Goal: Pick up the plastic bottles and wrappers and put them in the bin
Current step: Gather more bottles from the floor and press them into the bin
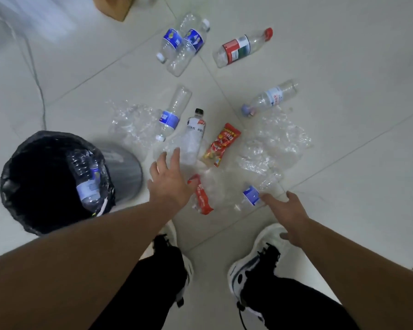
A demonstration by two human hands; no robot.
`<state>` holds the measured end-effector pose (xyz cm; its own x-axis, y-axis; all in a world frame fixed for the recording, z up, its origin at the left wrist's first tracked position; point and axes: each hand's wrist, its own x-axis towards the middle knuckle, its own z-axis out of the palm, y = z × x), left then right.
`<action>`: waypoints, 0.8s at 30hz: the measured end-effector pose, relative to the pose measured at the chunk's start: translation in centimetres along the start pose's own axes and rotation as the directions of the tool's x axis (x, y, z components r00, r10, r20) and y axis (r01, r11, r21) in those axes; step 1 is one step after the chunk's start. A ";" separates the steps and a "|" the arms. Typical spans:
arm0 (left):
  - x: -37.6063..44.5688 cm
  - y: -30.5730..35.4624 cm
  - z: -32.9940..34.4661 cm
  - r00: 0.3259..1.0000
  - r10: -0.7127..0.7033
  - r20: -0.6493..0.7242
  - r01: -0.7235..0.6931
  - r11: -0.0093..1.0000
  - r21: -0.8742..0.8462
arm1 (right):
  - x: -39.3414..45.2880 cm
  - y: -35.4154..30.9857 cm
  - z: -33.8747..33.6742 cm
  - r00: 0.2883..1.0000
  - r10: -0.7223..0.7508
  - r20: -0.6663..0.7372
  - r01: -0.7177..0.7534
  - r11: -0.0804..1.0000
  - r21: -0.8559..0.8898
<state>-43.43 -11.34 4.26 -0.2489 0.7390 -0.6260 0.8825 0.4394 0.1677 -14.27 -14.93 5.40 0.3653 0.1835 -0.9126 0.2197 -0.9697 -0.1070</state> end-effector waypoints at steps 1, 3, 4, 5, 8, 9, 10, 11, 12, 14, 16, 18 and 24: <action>2.5 -0.1 1.3 1.000 -0.019 -0.023 0.019 1.000 0.001 | 2.3 0.3 1.2 1.000 0.014 -0.019 -0.014 1.000 0.025; 7.2 -0.4 4.0 0.997 -0.061 -0.056 0.058 0.997 -0.049 | 7.1 0.9 3.8 0.998 0.039 -0.059 -0.033 0.995 0.093; 9.3 -0.7 5.3 0.996 -0.077 -0.048 0.073 0.995 -0.073 | 9.3 1.2 5.1 0.995 0.056 -0.079 -0.045 0.989 0.139; 11.2 -1.0 6.6 0.996 -0.087 -0.027 0.084 0.993 -0.081 | 11.2 1.3 6.3 0.992 0.074 -0.100 -0.054 0.980 0.190; 14.1 -2.2 9.7 0.997 -0.078 0.003 0.078 0.996 -0.053 | 15.7 1.4 9.3 0.984 0.096 -0.148 -0.046 0.950 0.308; 14.3 -2.5 10.3 0.998 -0.067 -0.012 0.066 0.997 -0.038 | 16.5 1.3 9.9 0.983 0.103 -0.154 -0.045 0.939 0.342; 14.1 -2.8 10.6 0.998 -0.049 -0.033 0.049 0.999 -0.013 | 17.0 1.2 10.2 0.983 0.110 -0.148 -0.048 0.927 0.371; 13.7 -3.1 10.6 0.999 -0.026 -0.047 0.027 0.999 0.019 | 17.0 1.0 10.3 0.985 0.111 -0.132 -0.051 0.917 0.395; 13.0 -3.4 10.2 0.999 -0.002 -0.052 0.005 0.999 0.051 | 16.5 0.9 10.1 0.987 0.105 -0.119 -0.047 0.911 0.409; 11.3 -4.2 8.8 0.996 0.048 -0.072 -0.042 0.995 0.093 | 14.5 0.9 9.0 0.990 0.076 -0.118 -0.022 0.916 0.402; 9.2 -4.6 6.5 0.994 0.056 -0.098 -0.048 0.996 0.079 | 11.4 0.8 7.5 0.992 0.051 -0.113 -0.009 0.939 0.343; 7.0 -4.6 4.0 0.994 0.022 -0.110 -0.022 1.000 0.006 | 7.8 0.6 5.5 0.995 0.022 -0.095 0.006 0.959 0.284; -0.3 -3.9 -3.8 0.995 0.026 -0.091 -0.034 0.996 -0.078 | -2.1 -0.6 -1.1 0.998 -0.005 -0.068 0.017 0.985 0.170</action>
<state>-48.29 -11.30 6.68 -0.2609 0.7939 -0.5493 0.8568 0.4526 0.2471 -14.21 -14.53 7.77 0.4245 0.1989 -0.8833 0.0685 -0.9798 -0.1877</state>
